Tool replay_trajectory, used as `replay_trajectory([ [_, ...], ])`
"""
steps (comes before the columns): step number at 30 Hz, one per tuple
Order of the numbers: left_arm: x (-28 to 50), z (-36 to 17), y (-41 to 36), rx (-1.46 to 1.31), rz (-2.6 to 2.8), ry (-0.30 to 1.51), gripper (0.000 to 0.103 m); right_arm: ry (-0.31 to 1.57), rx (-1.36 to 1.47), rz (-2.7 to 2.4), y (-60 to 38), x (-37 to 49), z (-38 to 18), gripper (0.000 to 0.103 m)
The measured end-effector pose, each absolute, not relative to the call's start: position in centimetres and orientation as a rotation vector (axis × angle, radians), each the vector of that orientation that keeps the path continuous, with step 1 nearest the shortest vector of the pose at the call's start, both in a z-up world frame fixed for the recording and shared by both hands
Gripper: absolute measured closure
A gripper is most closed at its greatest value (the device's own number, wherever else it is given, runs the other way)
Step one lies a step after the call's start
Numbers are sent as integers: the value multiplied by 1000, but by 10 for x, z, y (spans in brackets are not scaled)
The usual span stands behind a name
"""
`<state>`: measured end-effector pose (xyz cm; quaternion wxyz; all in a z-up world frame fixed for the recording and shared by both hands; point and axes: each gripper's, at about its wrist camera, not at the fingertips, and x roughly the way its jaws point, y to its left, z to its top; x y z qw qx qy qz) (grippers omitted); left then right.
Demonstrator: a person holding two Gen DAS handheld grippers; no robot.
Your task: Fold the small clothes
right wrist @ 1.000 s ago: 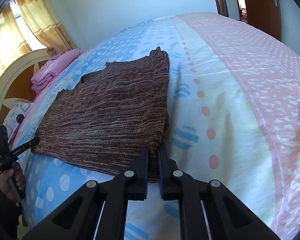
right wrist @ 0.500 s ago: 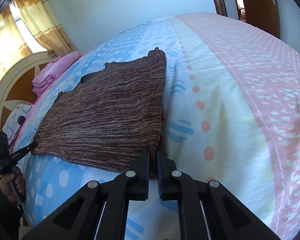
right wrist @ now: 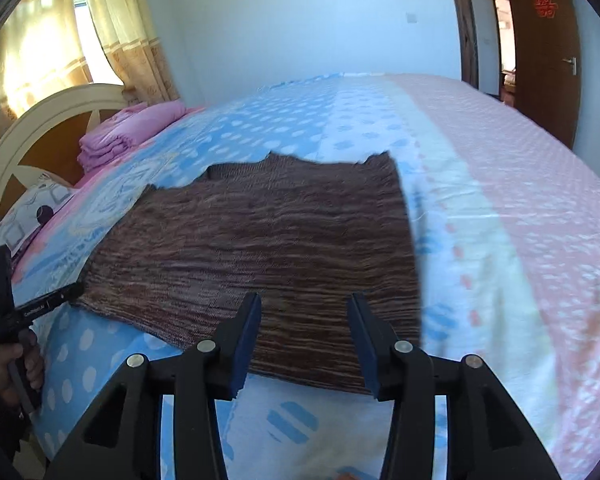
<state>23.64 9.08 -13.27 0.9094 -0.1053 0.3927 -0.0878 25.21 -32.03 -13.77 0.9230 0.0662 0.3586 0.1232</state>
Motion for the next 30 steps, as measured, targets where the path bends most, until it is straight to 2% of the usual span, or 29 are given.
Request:
replay_trajectory([
  [3,235,-134,93,-226,-176,823,74,844,182,247,-318,262,-167,56],
  [6,230,-133,94,-223,-186,814,70,817,108,229,-309,250,-171,56],
  [7,228,-133,94,-224,-195,807,65,820,91,223,-306,247,-169,56],
  [11,220,-127,93,-198,-184,790,31,818,35,224,-292,239,-158,56],
  [14,218,-125,96,-159,-134,795,21,802,-11,263,-271,237,-152,55],
  [16,219,-123,101,-144,-101,794,19,802,-40,295,-255,237,-151,53],
  [20,225,-120,109,-95,-44,798,14,799,-95,342,-222,236,-152,40],
  [30,252,-114,117,-31,-5,804,14,748,-224,410,-154,229,-153,40],
])
